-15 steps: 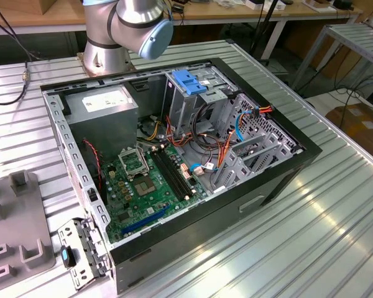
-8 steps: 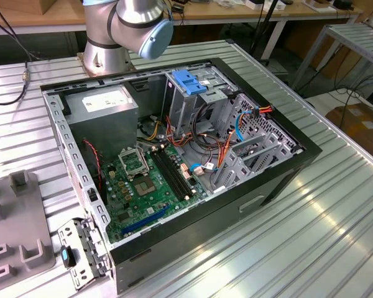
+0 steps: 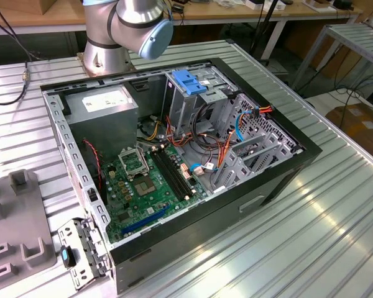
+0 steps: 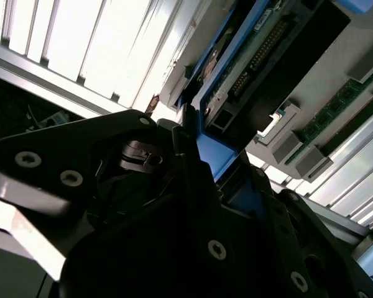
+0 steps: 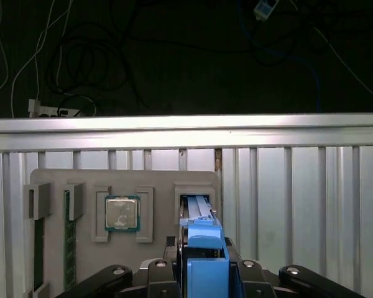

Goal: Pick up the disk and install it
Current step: 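Pick up the disk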

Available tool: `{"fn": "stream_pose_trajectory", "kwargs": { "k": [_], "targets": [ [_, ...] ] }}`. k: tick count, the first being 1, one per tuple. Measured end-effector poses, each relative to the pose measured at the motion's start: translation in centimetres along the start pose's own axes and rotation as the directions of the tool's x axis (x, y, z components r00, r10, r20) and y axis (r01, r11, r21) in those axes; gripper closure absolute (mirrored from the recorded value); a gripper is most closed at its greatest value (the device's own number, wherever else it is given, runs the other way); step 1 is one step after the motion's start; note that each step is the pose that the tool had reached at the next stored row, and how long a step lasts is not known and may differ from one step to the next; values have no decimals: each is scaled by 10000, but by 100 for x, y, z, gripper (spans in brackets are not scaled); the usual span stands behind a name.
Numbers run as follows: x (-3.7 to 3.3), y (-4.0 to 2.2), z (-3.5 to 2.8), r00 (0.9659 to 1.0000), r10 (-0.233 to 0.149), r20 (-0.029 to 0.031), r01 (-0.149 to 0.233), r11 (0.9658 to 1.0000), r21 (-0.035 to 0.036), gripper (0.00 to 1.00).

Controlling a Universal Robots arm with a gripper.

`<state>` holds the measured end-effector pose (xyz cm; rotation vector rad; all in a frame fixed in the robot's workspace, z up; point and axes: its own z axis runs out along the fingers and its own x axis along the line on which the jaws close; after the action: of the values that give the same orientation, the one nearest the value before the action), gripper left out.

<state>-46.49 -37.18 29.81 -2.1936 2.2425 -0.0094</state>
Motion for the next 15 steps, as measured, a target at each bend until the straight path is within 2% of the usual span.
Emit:
{"fn": "stream_pose_trajectory", "kwargs": {
  "k": [5,12,15],
  "targets": [
    [-1,-1,5,10000,1,-12,-1,9998,178,63],
    [-1,-1,6,10000,2,-49,0,9996,282,63],
    [-1,0,6,10000,1,-49,0,9996,283,63]
  ]
}}
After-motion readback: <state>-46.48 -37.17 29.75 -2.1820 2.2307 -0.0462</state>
